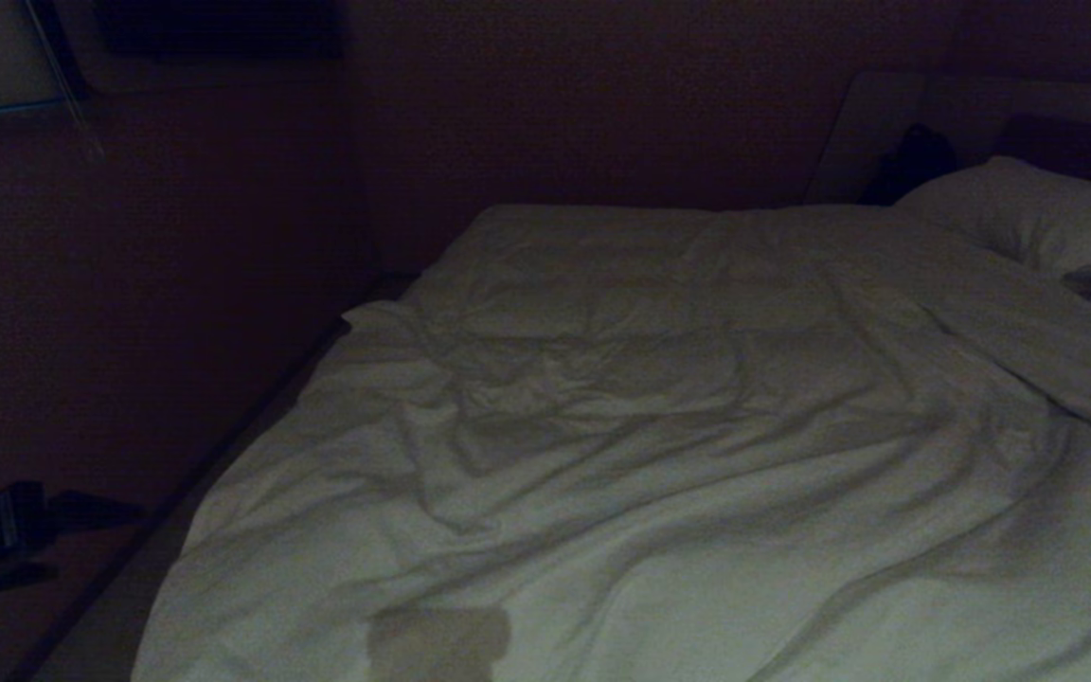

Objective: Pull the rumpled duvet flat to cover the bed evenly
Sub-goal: Flatten the corners of the folded blanket

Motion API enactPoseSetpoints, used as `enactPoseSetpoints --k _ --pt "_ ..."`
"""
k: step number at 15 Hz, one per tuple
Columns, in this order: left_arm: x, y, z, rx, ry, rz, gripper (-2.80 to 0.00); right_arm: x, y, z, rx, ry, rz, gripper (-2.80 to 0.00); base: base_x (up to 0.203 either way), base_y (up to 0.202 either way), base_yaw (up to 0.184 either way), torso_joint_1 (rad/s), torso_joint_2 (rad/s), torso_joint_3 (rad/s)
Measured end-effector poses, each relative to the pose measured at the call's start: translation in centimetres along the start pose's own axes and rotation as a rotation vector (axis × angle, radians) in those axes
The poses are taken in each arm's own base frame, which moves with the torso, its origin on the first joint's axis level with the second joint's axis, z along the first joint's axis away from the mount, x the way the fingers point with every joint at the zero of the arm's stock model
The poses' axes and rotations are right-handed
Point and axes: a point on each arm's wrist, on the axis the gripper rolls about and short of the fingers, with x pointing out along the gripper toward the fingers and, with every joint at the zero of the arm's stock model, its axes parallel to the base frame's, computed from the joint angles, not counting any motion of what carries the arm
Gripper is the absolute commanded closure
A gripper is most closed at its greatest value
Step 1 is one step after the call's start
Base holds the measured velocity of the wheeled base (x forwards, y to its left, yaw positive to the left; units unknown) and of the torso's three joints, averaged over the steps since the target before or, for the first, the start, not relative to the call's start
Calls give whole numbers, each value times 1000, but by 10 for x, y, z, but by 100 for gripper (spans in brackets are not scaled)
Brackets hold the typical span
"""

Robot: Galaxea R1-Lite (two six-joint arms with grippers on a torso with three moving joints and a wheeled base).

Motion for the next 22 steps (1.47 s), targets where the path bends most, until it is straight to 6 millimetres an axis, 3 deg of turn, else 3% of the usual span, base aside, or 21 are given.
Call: enactPoseSetpoints --k 2,3,4,16,22 --pt "3 2 11 -72 -6 8 -280 0 0 0 0 0 0 0 0 0 0 0 0 0" --pt "5 3 15 -98 -1 12 -219 0 0 0 0 0 0 0 0 0 0 0 0 0" --pt "7 5 17 -106 2 13 0 0 0 0 0 0 0 0 0 0 0 0 0 0" --pt "28 19 28 -116 18 69 0 0 0 0 0 0 0 0 0 0 0 0 0 0" --pt "52 60 38 -16 -7 135 0 0 0 0 0 0 0 0 0 0 0 0 0 0"
